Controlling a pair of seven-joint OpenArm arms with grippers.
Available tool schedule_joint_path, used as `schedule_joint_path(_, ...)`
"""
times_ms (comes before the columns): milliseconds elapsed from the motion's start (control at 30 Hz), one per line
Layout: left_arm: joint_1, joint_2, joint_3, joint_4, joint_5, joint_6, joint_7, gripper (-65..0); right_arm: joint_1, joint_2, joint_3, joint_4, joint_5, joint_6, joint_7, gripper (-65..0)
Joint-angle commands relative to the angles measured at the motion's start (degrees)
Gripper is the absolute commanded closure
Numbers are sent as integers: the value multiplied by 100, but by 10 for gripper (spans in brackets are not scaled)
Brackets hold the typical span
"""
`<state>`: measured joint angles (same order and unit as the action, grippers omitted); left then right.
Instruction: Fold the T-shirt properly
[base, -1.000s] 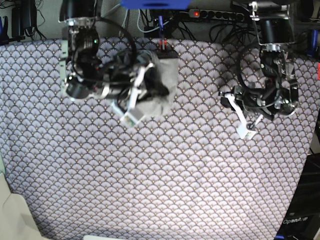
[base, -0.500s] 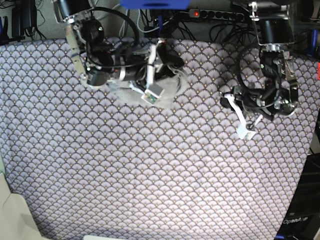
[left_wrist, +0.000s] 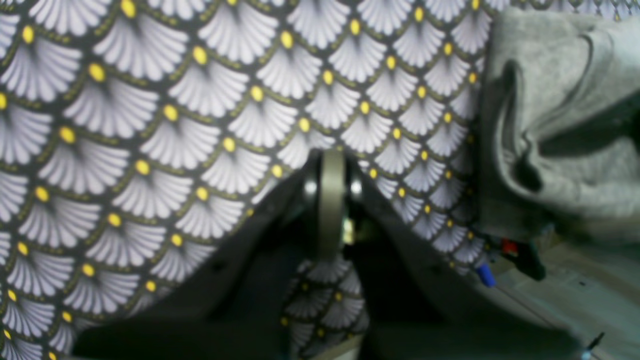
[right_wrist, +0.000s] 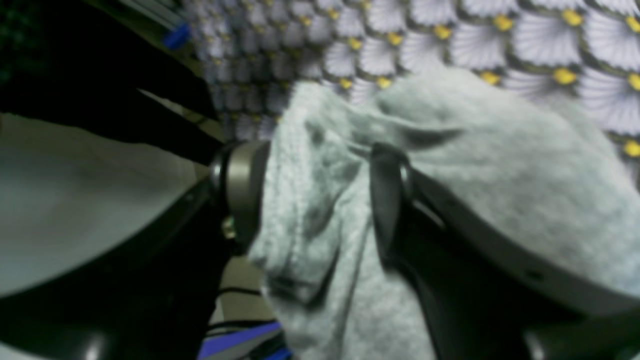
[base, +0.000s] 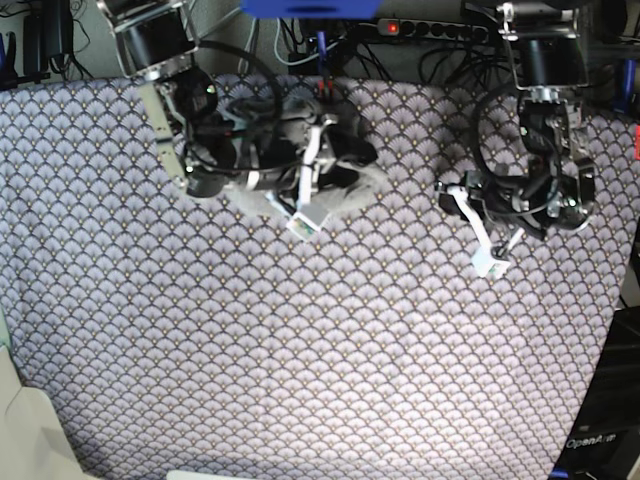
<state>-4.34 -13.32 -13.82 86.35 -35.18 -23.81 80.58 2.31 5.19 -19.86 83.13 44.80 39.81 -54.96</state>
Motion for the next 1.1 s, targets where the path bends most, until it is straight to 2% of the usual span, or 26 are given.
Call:
schedule_joint_path(0, -89, -52, -29, 82, -65, -5, -58, 0, 64, 4, 21, 210, 140, 19, 85, -327)
schedule_joint_path(233, -89, -52, -29, 82, -56, -5, -58, 0, -156, 452, 38, 1555, 140, 19, 85, -324)
schedule_joint_path(400, -98, -52, -37, 82, -82, -5, -58, 0, -253, 778, 153, 1739, 149, 19, 94, -323)
schedule_joint_path(633, -318, 71, -37, 82, -100, -5, -58, 0, -833, 1015, 803, 1748, 131, 19, 94, -249)
schedule_joint_path(833, -652, 255, -2, 126, -117, -5, -58, 0, -1017, 1516, 1173, 1757, 140, 19, 94, -193)
schedule_joint_path(1067, -1039, 396, -29, 108, -117, -5, -58, 0, -1044, 1569, 1225, 2030, 140, 19, 85, -173)
